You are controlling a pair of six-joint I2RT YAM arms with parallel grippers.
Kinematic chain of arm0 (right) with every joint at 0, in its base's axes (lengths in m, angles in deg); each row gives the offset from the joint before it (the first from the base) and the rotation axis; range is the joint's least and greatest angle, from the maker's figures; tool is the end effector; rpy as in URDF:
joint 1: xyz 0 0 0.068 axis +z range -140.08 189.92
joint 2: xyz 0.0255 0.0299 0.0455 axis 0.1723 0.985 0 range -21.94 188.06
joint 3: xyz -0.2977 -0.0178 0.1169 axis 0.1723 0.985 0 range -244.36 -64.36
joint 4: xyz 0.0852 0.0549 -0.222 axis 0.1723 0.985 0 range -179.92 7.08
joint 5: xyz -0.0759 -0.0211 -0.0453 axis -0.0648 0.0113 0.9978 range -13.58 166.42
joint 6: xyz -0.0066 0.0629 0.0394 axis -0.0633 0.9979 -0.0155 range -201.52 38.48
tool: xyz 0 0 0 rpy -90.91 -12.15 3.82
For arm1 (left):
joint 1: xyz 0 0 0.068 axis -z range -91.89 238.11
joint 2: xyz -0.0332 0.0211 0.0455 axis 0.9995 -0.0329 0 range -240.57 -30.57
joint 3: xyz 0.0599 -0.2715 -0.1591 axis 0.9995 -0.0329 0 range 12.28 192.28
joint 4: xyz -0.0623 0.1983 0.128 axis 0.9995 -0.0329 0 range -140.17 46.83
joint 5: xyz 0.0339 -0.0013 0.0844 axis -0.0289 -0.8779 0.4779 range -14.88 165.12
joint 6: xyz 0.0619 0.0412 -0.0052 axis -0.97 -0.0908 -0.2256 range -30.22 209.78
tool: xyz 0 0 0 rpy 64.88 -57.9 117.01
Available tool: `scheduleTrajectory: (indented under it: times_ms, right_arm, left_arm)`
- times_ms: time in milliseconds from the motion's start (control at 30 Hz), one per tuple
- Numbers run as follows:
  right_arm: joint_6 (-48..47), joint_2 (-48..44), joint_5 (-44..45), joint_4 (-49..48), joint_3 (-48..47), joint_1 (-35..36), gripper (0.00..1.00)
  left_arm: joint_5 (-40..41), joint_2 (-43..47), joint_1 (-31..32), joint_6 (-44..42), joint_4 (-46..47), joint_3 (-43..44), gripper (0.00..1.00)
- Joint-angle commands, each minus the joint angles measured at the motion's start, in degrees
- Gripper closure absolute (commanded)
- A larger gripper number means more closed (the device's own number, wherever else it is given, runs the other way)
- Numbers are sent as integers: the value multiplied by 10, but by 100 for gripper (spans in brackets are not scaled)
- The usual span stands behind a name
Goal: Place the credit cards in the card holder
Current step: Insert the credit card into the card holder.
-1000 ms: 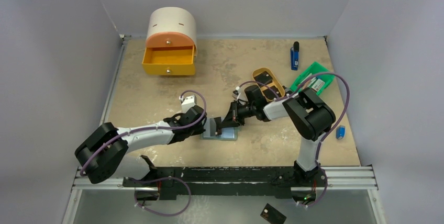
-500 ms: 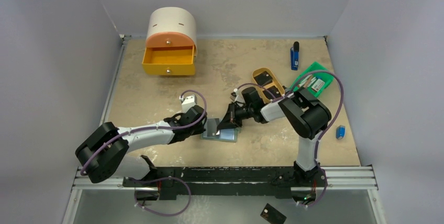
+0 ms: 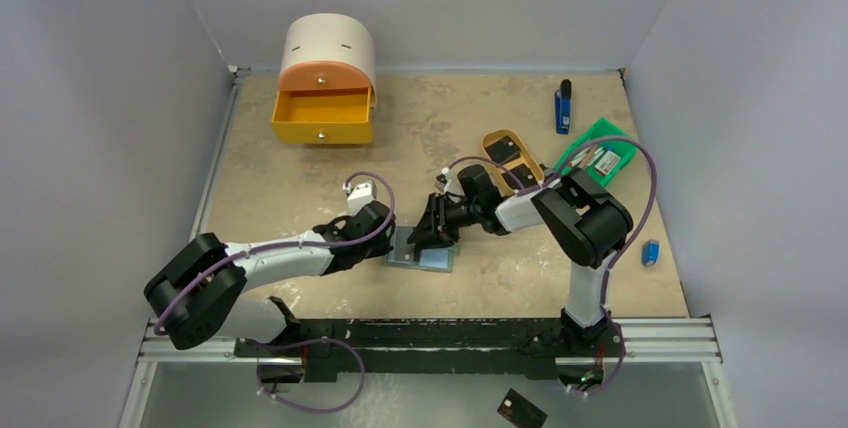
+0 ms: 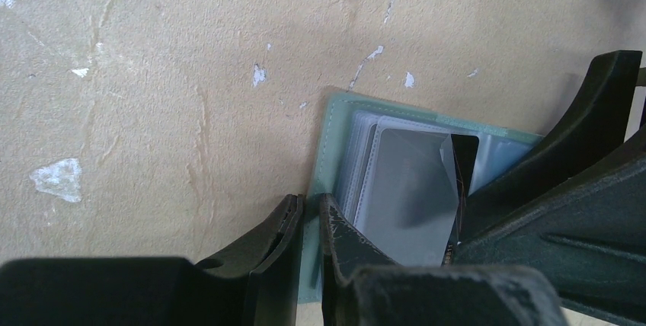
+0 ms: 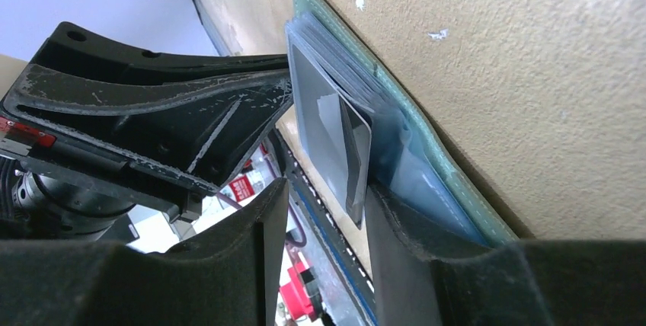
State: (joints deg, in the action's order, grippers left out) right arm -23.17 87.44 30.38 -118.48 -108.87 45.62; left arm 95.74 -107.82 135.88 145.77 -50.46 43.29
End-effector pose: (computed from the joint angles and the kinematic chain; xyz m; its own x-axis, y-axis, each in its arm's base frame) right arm 0.2733 0.2517 0.1597 -0.9981 0.0104 -0.0600 -0.0504 0.4123 0.9096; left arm 0.1707 -0.1553 0.1900 -0.7602 -0.3169 -0.5672 -0.1392 0.9322 -0.3342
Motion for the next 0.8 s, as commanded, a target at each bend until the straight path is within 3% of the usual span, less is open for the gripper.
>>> scheduleTrajectory:
  times_ms: [0,500,700,767]
  right_arm:
    - [-12,-16,-2,13,-21,5,55]
    - [4,1,-6,19,-65,27,53]
    - [93,15,-23,-113,-35,28,54]
    - [99,14,-12,-111,-31,28,54]
  left_arm:
    - [-22,-6,1,8,9,1,87]
    - [-48,5,2,18,40,-5,87]
    - [-65,22,1,23,64,-21,91]
    - [-65,34,1,23,86,-25,93]
